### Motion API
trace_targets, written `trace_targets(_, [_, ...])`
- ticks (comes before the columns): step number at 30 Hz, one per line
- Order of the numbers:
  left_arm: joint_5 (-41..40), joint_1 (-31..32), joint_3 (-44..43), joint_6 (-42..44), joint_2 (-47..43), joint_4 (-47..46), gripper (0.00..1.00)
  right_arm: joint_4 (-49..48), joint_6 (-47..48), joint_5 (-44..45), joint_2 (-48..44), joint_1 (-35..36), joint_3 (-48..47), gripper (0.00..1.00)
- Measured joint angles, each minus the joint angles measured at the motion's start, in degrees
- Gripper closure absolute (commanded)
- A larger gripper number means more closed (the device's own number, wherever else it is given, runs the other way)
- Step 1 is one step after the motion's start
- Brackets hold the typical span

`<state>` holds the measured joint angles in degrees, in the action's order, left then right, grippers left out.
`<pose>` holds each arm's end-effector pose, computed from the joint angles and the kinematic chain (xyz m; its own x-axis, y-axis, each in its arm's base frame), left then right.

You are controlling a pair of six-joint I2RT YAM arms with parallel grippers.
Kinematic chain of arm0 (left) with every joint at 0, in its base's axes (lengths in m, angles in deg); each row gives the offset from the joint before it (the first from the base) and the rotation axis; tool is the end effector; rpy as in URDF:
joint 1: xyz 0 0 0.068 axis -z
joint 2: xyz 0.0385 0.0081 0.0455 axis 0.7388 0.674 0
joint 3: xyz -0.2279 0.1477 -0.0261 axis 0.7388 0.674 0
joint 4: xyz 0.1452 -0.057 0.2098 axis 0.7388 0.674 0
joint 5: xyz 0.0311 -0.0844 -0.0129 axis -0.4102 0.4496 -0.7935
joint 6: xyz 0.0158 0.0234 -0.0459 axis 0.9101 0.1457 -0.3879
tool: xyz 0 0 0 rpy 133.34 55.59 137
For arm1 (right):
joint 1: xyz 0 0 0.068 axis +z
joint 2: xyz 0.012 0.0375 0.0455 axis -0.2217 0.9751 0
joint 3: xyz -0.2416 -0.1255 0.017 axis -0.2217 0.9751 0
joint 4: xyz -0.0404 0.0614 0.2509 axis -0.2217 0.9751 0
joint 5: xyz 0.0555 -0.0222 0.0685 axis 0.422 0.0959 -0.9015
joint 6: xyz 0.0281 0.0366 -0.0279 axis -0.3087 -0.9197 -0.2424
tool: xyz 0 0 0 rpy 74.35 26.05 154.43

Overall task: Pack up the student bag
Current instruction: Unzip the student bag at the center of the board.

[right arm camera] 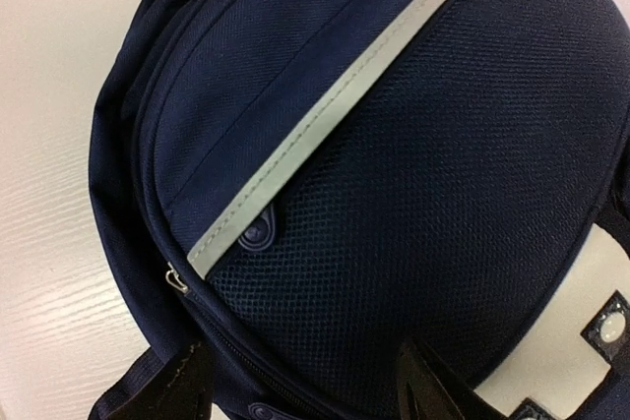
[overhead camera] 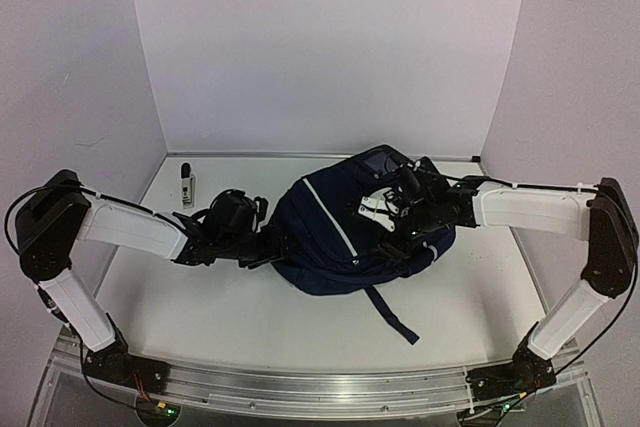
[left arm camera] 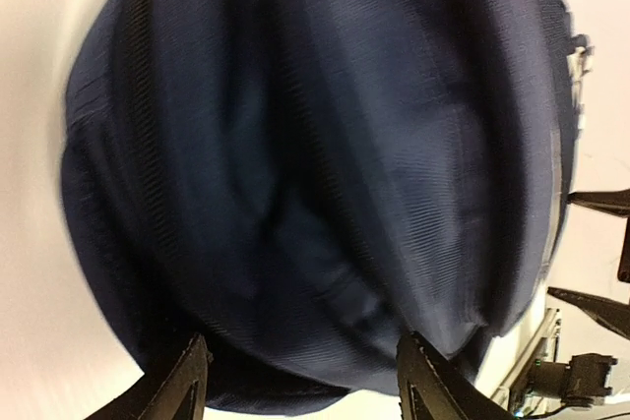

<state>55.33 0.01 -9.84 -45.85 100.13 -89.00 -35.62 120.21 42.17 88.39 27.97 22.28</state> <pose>0.2234 -0.2495 0.1672 -0.8696 -0.1783 -0.4604 0.1796 0.7544 -0.6314 0.2550 0.2311 0.2304 -0.0326 -0.7719 -0.6349 -0.9458 0.2293 -0.2301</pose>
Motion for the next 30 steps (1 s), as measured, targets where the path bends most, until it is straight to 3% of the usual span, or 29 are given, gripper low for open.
trace_targets(3, [-0.1,0.0,0.6,-0.7,0.3,-0.2,0.36,-0.2,0.9,1.3,2.1,0.1,-0.9,0.27])
trace_targets(6, [0.0,0.0,-0.1,-0.7,2.4,-1.3,0.43,0.3,2.0,1.7,2.6,-0.4,-0.9,0.27])
trace_targets(12, [0.5,-0.9,-4.6,1.4,7.6,-1.1,0.67,0.6,6.1,2.9,2.6,-0.4,-0.9,0.35])
trace_targets(19, [3.4,-5.1,-6.9,3.6,8.1,0.1,0.74,-0.6,10.3,5.3,4.7,0.0,-1.4,0.41])
trace_targets(24, [4.9,-7.7,-7.6,5.1,8.1,0.2,0.76,-3.8,12.7,9.0,6.9,1.8,-1.6,0.59])
trace_targets(27, [5.9,-9.1,-7.6,5.8,8.1,0.2,0.77,-5.4,13.0,10.3,7.8,2.9,-1.8,0.75])
trace_targets(30, [6.9,-10.9,-7.7,6.8,8.1,0.2,0.74,-6.8,12.9,11.6,8.7,4.1,-2.6,0.98])
